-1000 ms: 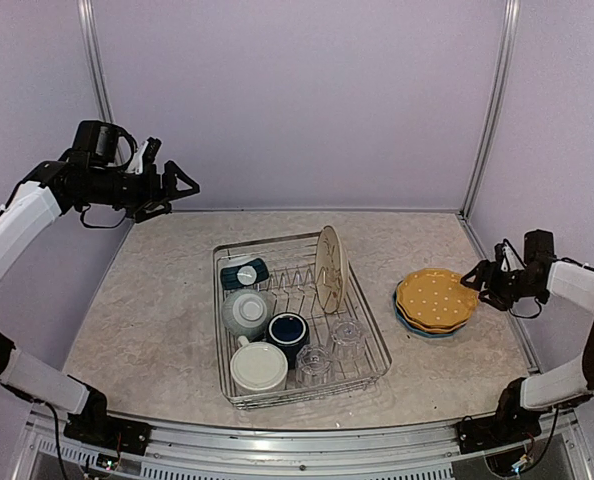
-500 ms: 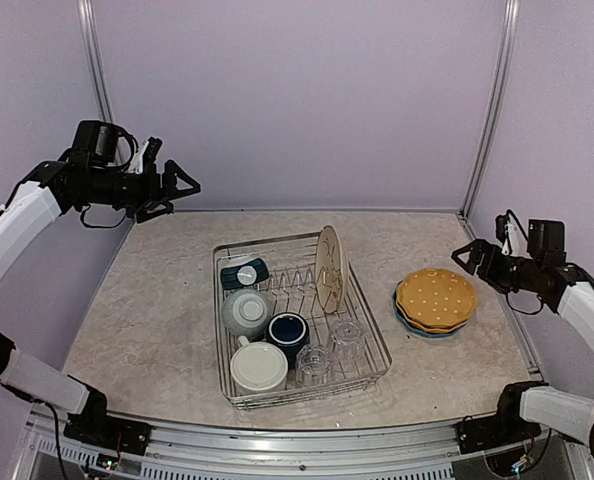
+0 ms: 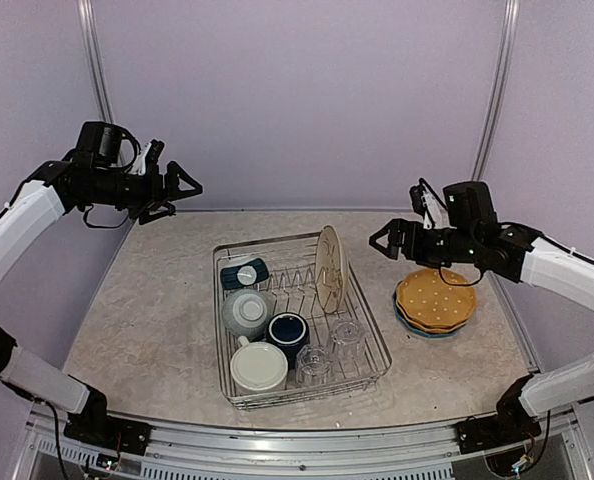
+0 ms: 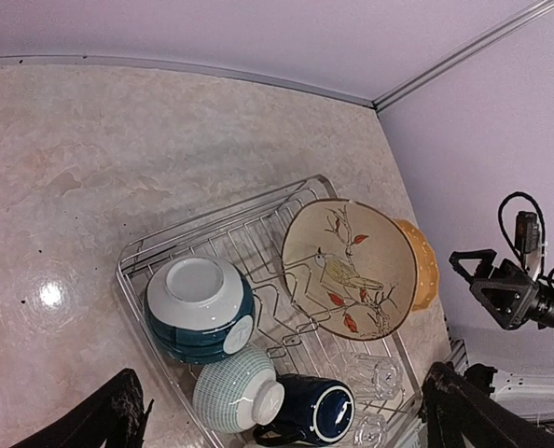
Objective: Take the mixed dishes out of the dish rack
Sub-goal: Grab the plate from the dish rack.
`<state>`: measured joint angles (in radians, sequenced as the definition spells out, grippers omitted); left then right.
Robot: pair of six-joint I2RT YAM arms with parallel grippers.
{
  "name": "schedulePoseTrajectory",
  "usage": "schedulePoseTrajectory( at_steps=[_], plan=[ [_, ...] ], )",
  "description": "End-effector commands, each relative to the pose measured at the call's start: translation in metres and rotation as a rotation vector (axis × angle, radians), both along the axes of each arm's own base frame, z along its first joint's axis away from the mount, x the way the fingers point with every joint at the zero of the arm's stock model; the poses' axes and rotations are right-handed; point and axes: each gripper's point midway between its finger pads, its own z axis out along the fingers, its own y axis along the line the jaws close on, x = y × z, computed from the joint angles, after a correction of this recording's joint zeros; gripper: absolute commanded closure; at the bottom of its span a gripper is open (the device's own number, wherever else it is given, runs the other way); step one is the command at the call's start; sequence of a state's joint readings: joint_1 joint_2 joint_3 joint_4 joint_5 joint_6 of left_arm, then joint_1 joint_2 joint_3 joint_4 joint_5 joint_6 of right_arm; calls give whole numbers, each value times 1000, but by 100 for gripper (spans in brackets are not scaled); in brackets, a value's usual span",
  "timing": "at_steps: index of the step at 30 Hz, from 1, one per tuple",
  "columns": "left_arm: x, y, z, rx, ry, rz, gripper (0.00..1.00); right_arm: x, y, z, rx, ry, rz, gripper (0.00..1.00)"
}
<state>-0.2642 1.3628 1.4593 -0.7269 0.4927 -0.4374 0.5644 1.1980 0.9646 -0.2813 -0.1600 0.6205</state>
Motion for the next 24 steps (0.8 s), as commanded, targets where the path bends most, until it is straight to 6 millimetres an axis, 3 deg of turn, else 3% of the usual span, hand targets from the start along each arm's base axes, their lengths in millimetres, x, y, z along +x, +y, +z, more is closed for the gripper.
schedulePoseTrajectory(
  at_steps=[1, 5, 10, 14, 20, 24],
  plan=[
    [2, 0, -5, 4, 15, -1, 1, 4, 46, 10, -97, -44, 26, 0],
    [3, 0, -6, 10, 14, 4, 1, 10, 69, -8, -267, -4, -12, 0],
    [0, -1, -2, 0, 10, -5, 1, 18, 74, -32, -496, 21, -143, 3],
    [-1, 0, 0, 6, -2, 2, 1, 22, 74, -36, -606, 7, -234, 6],
    [-4, -3, 4, -12, -11, -18, 1, 24, 88, -51, -706, -22, -275, 11],
    [-4, -3, 3, -7, -4, -15, 1, 27, 89, -60, -784, -33, -325, 23]
  ],
)
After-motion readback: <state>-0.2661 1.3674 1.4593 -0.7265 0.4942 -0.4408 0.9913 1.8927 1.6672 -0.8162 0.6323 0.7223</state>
